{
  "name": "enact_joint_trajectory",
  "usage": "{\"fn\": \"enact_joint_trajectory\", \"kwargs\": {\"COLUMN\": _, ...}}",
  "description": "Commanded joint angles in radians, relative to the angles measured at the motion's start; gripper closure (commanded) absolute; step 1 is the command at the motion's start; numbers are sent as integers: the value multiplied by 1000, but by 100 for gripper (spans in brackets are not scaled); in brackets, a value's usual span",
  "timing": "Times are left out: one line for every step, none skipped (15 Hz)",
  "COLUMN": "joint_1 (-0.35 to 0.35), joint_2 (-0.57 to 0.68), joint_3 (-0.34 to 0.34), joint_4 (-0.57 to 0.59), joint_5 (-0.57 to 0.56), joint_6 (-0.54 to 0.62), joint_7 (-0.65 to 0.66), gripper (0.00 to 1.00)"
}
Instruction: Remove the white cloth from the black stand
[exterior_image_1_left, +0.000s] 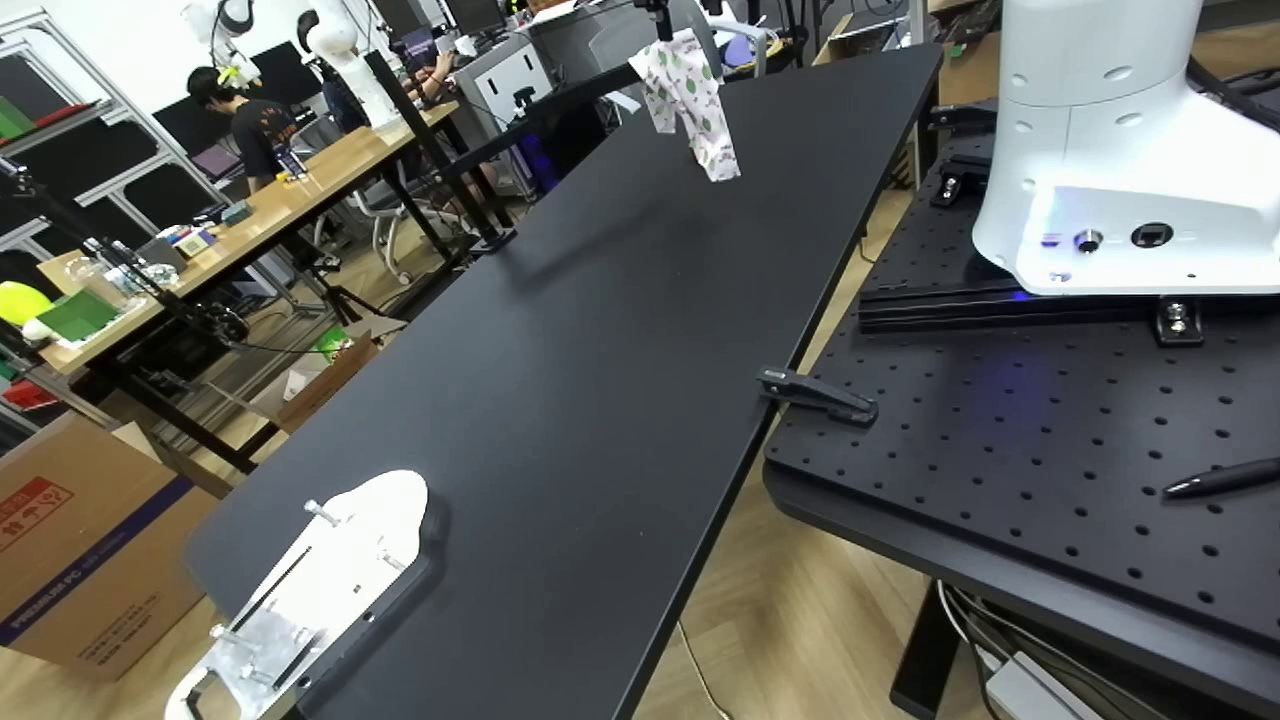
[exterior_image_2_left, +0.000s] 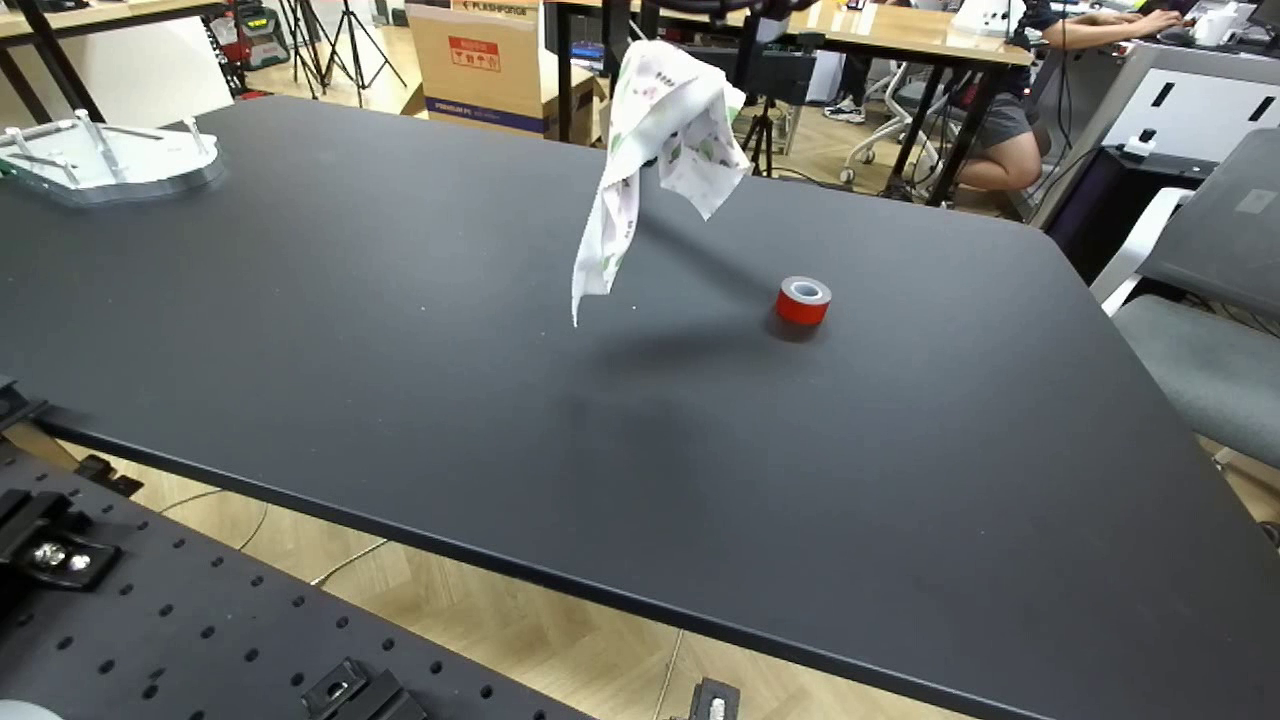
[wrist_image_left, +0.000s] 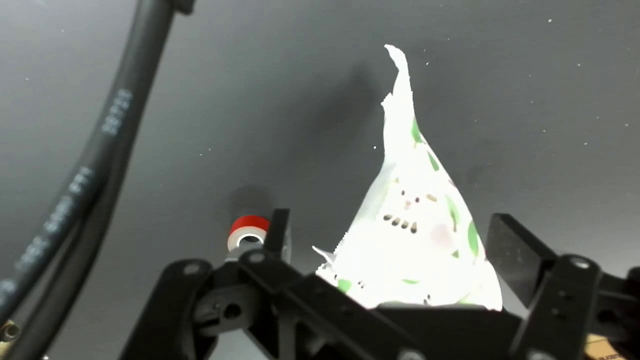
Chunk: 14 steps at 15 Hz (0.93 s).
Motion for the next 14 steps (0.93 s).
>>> {"fn": "enact_joint_trajectory", "kwargs": {"joint_1": -2, "joint_2": 26, "joint_3": 12, "joint_4": 33, "joint_5": -4, "joint_6": -7, "joint_7": 9, "gripper": 27}}
{"fn": "enact_joint_trajectory", "kwargs": {"joint_1": -2, "joint_2": 28, "joint_3": 13, "joint_4": 35, "joint_5": -4, "joint_6": -6, "joint_7": 10, "gripper": 33}}
{"fn": "enact_joint_trajectory", "kwargs": {"joint_1": -2, "joint_2": 28, "joint_3": 13, "joint_4": 35, "joint_5": -2, "joint_6": -7, "joint_7": 9, "gripper": 42}}
{"fn": "enact_joint_trajectory", "kwargs": {"joint_1": -3, "joint_2": 29, "joint_3": 14, "joint_4": 36, "joint_5": -2, "joint_6": -7, "joint_7": 9, "gripper": 49}}
{"fn": "enact_joint_trajectory", "kwargs": {"joint_1": -3, "joint_2": 29, "joint_3": 14, "joint_4": 36, "joint_5": -1, "joint_6": -7, "joint_7": 8, "gripper": 55}}
{"fn": "enact_joint_trajectory", "kwargs": {"joint_1": -2, "joint_2": 29, "joint_3": 14, "joint_4": 36, "joint_5": 1, "joint_6": -8, "joint_7": 7, "gripper": 63}}
{"fn": "enact_joint_trajectory", "kwargs": {"joint_1": -2, "joint_2": 29, "joint_3": 15, "joint_4": 36, "joint_5": 2, "joint_6": -8, "joint_7": 6, "gripper": 69}}
{"fn": "enact_joint_trajectory", "kwargs": {"joint_1": -2, "joint_2": 29, "joint_3": 15, "joint_4": 36, "joint_5": 2, "joint_6": -8, "joint_7": 6, "gripper": 75}}
{"fn": "enact_joint_trajectory", "kwargs": {"joint_1": -2, "joint_2": 30, "joint_3": 14, "joint_4": 36, "joint_5": 2, "joint_6": -8, "joint_7": 6, "gripper": 83}}
{"fn": "enact_joint_trajectory", "kwargs": {"joint_1": -3, "joint_2": 31, "joint_3": 13, "joint_4": 36, "joint_5": 2, "joint_6": -8, "joint_7": 6, "gripper": 89}}
{"fn": "enact_joint_trajectory", "kwargs": {"joint_1": -3, "joint_2": 31, "joint_3": 13, "joint_4": 37, "joint_5": 4, "joint_6": -8, "joint_7": 5, "gripper": 95}}
{"fn": "enact_joint_trajectory", "kwargs": {"joint_1": -3, "joint_2": 32, "joint_3": 12, "joint_4": 37, "joint_5": 4, "joint_6": -8, "joint_7": 5, "gripper": 99}}
{"fn": "enact_joint_trajectory", "kwargs": {"joint_1": -3, "joint_2": 32, "joint_3": 12, "joint_4": 37, "joint_5": 5, "joint_6": -9, "joint_7": 4, "gripper": 100}}
{"fn": "enact_joint_trajectory", "kwargs": {"joint_1": -3, "joint_2": 32, "joint_3": 11, "joint_4": 38, "joint_5": 7, "joint_6": -10, "joint_7": 3, "gripper": 100}}
